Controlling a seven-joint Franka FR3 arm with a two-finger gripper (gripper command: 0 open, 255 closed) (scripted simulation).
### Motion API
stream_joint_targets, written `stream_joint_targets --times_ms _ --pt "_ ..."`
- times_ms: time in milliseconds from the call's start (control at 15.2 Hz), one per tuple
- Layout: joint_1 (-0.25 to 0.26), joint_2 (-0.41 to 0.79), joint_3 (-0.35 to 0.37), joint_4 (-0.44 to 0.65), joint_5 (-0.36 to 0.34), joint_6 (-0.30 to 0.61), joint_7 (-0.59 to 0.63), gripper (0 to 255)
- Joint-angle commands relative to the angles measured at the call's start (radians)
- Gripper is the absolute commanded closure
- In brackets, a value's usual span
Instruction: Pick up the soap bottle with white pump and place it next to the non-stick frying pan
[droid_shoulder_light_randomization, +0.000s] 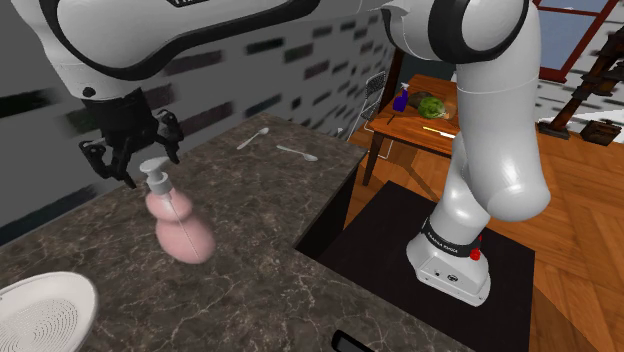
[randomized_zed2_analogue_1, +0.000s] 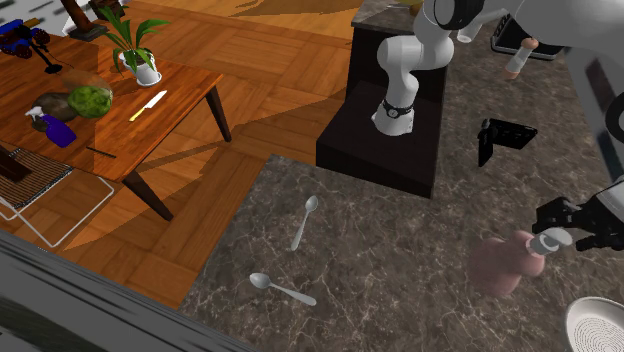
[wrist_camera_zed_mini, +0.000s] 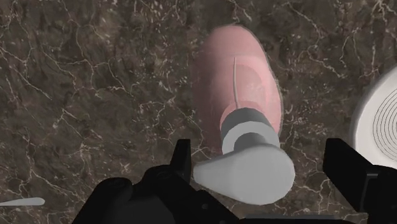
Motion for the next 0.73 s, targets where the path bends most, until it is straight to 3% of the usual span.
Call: stream_joint_targets --times_ms 0,198,462,660 --pt "0.0 0.0 0.0 0.0 0.0 0.0 0.0 0" --pt "0.0 0.0 0.0 0.0 0.0 0.0 0.0 0" --pt "0.018 0.014 0.003 0.15 -0.001 -0.135 -0.006 0" --pt "0.018 0.014 0.003 0.15 -0.001 -0.135 -0.006 0"
